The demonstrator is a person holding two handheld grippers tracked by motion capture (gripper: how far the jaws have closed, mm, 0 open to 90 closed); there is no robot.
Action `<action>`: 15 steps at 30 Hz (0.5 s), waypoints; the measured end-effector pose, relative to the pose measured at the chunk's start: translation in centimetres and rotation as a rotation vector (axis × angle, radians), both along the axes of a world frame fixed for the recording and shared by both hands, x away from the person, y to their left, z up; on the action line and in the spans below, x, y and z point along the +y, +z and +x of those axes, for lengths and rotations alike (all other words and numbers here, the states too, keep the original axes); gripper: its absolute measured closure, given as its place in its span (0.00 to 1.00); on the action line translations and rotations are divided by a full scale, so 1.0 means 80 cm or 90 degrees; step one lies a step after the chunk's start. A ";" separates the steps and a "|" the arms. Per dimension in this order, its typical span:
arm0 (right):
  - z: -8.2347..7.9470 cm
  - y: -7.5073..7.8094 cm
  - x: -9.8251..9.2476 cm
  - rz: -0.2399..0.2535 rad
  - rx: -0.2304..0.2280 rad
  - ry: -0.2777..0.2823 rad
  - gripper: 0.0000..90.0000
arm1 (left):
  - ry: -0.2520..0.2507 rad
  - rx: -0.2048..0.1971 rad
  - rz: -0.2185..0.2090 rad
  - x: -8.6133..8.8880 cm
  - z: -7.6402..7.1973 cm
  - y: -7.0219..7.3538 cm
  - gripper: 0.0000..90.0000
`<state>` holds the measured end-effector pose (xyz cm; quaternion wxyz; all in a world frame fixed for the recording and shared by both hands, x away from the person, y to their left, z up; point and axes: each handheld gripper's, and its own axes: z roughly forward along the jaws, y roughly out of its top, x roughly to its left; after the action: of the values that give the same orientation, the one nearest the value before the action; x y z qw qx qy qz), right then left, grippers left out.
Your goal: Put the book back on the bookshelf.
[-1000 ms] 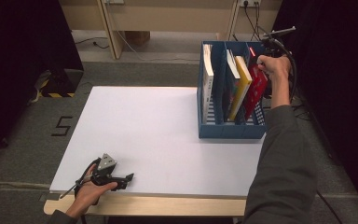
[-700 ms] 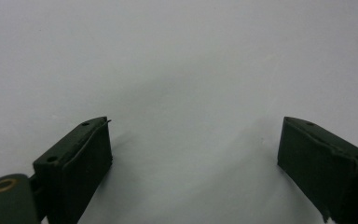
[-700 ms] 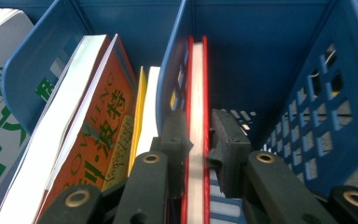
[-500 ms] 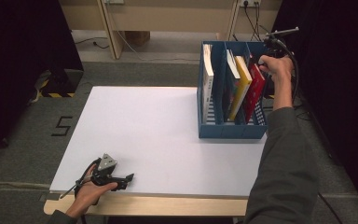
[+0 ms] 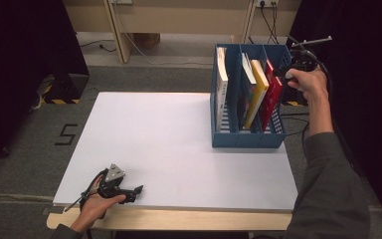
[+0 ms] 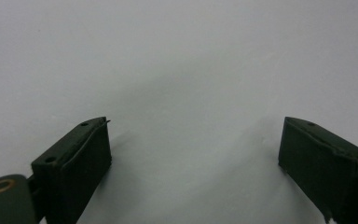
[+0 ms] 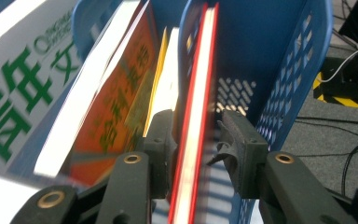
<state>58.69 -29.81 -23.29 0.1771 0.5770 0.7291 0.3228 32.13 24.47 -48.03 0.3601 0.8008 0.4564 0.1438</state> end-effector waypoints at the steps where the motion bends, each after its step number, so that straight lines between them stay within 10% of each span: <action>1: -0.004 -0.001 0.000 -0.002 0.002 0.004 0.73 | 0.000 0.000 0.000 0.000 0.000 0.000 0.09; 15: -0.008 -0.008 0.012 -0.030 0.006 0.007 0.84 | -0.002 -0.004 0.008 0.000 0.000 0.000 0.09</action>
<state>58.06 -28.86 -23.89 0.1850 0.5701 0.7406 0.3037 32.15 24.44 -48.00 0.3568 0.8032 0.4533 0.1483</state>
